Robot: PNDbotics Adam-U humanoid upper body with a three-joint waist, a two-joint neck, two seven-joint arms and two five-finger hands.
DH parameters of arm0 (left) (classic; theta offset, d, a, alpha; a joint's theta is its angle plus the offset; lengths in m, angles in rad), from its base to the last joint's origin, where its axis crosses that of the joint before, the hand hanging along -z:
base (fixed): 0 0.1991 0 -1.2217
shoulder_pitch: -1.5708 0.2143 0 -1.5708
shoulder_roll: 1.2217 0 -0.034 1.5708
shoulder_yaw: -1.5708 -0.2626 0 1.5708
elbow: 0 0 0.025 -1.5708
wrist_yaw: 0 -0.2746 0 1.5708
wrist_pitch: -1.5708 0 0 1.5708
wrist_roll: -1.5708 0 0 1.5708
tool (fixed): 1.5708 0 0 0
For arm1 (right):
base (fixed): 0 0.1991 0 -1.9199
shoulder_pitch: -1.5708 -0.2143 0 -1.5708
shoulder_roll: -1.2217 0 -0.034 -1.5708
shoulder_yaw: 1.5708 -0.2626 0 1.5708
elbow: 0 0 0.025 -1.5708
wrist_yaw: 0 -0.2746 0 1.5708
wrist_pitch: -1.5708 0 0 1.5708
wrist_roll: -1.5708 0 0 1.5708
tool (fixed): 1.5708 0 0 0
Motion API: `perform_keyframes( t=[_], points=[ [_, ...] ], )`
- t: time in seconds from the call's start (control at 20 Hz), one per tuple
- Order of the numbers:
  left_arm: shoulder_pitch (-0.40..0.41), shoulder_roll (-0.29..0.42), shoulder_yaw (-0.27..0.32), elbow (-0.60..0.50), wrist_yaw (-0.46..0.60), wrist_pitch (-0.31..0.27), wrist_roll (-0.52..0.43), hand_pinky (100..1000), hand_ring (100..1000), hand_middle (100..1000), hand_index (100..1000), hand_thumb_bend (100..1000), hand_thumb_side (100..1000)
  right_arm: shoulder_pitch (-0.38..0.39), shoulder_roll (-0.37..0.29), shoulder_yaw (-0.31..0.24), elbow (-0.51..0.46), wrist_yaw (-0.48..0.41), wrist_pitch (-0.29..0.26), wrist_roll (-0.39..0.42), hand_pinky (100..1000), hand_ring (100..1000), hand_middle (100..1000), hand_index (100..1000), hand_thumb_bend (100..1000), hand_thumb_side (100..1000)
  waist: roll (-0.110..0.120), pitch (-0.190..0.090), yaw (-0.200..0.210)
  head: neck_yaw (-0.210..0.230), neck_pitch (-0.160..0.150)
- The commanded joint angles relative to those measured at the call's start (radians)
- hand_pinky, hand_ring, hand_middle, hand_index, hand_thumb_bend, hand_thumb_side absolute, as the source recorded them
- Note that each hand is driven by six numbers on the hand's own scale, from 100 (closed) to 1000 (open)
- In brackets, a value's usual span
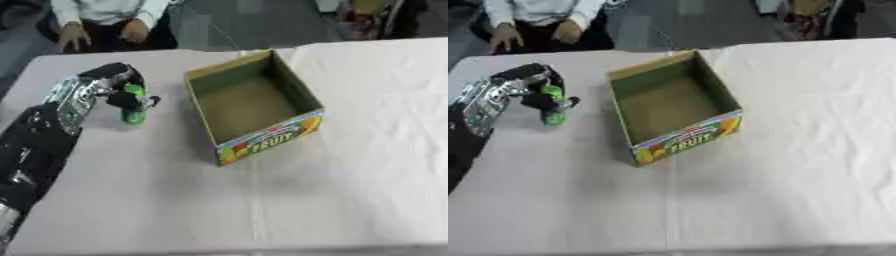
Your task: Pick up objects on the table and place them in the box.
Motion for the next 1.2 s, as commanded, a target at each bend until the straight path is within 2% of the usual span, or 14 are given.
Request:
perform_keyframes(
  t=[0.05, 0.75, 1.2],
  points=[
    [-0.039, 0.029, -0.005, -0.032, 0.013, -0.001, -0.013, 100, 100, 157, 436, 308, 528, -0.017, -0.011, -0.002, -0.017, 0.001, 0.002, 0.001, 323, 462, 542, 652, 100, 661, 0.000, -0.014, 0.000, 0.012, -0.006],
    [-0.122, 0.006, -0.026, -0.056, 0.034, -0.010, -0.049, 100, 100, 151, 435, 305, 536, -0.032, -0.006, 0.005, -0.017, -0.007, 0.003, 0.009, 337, 464, 542, 653, 100, 660, 0.008, -0.017, -0.014, 0.024, -0.006],
    [-0.170, -0.033, -0.049, -0.059, 0.022, -0.051, -0.025, 100, 100, 153, 438, 294, 550, -0.073, 0.012, 0.024, -0.017, -0.033, -0.001, 0.024, 364, 467, 542, 653, 100, 659, 0.020, -0.017, -0.054, 0.059, -0.020]
  ],
)
